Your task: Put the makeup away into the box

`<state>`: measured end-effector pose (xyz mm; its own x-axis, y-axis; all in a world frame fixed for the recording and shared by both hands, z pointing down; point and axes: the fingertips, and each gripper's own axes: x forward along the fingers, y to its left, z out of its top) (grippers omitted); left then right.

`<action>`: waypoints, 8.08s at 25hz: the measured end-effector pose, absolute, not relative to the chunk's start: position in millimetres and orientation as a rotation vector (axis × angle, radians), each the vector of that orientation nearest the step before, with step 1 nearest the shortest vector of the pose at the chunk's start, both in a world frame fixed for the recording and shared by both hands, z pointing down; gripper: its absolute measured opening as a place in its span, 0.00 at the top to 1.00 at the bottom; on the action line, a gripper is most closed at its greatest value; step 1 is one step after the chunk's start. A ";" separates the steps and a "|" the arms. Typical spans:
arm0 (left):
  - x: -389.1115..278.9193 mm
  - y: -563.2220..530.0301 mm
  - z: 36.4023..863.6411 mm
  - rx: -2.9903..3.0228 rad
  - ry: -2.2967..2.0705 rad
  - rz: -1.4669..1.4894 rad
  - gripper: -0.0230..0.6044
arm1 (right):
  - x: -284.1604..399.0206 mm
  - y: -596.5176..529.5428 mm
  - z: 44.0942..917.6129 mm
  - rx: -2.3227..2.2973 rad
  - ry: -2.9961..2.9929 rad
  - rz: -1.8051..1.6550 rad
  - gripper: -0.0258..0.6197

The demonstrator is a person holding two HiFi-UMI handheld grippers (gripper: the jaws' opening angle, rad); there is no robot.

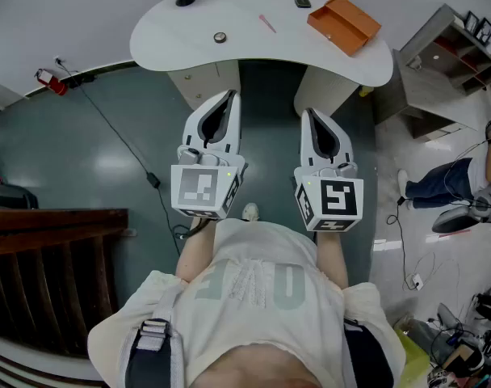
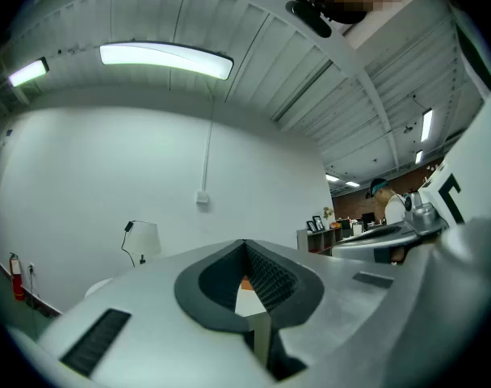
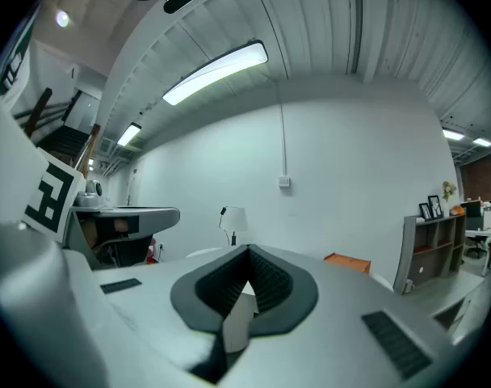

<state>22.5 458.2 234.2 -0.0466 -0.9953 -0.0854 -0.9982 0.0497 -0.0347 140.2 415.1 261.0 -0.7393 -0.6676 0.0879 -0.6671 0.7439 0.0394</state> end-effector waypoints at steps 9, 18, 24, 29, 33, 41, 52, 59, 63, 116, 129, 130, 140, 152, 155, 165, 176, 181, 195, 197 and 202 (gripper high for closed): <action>-1.6 454.3 231.9 -2.123 2.193 0.057 0.95 | 119.5 409.5 269.2 1.096 -2.813 0.010 0.96; -35.9 445.0 249.0 -2.112 2.250 0.051 0.95 | 104.1 400.0 279.2 1.089 -2.829 0.076 0.96; -40.3 422.3 252.9 -2.089 2.234 0.074 0.95 | 94.4 371.2 284.1 1.056 -2.865 0.012 0.96; -53.8 392.6 260.5 -2.043 2.239 0.042 0.95 | 76.0 333.5 287.7 1.005 -2.916 -0.018 0.96; -71.8 351.6 251.3 -2.000 2.239 0.047 0.95 | 53.5 283.7 282.2 0.968 -2.954 -0.026 0.96; -128.6 232.8 228.1 -1.903 2.300 0.059 0.95 | -4.2 152.7 255.5 0.881 -2.990 -0.083 0.96; -189.3 79.2 206.0 -1.903 2.335 0.189 0.95 | -81.8 12.5 243.8 0.757 -3.014 -0.140 0.96; -202.1 37.6 215.3 -1.972 2.344 0.153 0.95 | -99.4 -20.3 248.0 0.730 -3.030 -0.045 0.96; -206.3 21.6 214.8 -1.974 2.310 0.094 0.95 | -99.7 -35.7 244.0 0.787 -3.033 -0.035 0.96; -279.5 105.0 586.2 -2.424 2.922 -1.051 0.55 | -179.8 -26.2 284.7 0.582 -2.928 -0.016 0.96; -280.6 102.6 582.3 -2.435 2.948 -0.947 0.58 | -181.5 -27.0 288.6 0.581 -2.915 -0.007 0.96; -282.2 97.8 576.3 -2.432 2.937 -0.915 0.58 | -182.1 -27.5 288.6 0.581 -2.916 -0.008 0.96; -315.6 14.4 365.9 -2.131 2.601 -0.420 0.58 | -196.1 -26.2 261.2 0.600 -2.990 -0.061 0.96; -305.8 21.5 230.5 -1.934 2.371 -0.078 0.58 | -211.1 -19.6 231.5 0.642 -3.089 -0.003 0.96; -307.5 21.8 224.8 -1.936 2.351 -0.033 0.58 | -213.7 -19.4 235.8 0.666 -3.079 0.010 0.96; -299.0 12.5 207.1 -1.942 2.325 0.037 0.58 | -205.2 -34.6 244.3 0.724 -3.057 0.075 0.96; -231.7 -42.7 221.1 -2.176 2.139 -0.043 0.59 | -151.8 -79.1 245.1 0.927 -3.002 0.105 0.96; -166.3 -82.9 238.9 -2.363 1.919 -0.172 0.59 | -92.2 -100.6 249.7 1.160 -2.900 0.102 0.96; -0.3 -152.0 336.5 -2.746 1.517 -0.492 0.59 | 73.1 -128.0 287.1 1.638 -2.588 0.188 0.96; 13.2 -158.0 351.4 -2.773 1.488 -0.546 0.59 | 87.6 -129.9 292.0 1.671 -2.559 0.208 0.96; 35.0 -171.8 394.6 -2.801 1.435 -0.720 0.59 | 110.4 -134.7 305.8 1.722 -2.512 0.257 0.96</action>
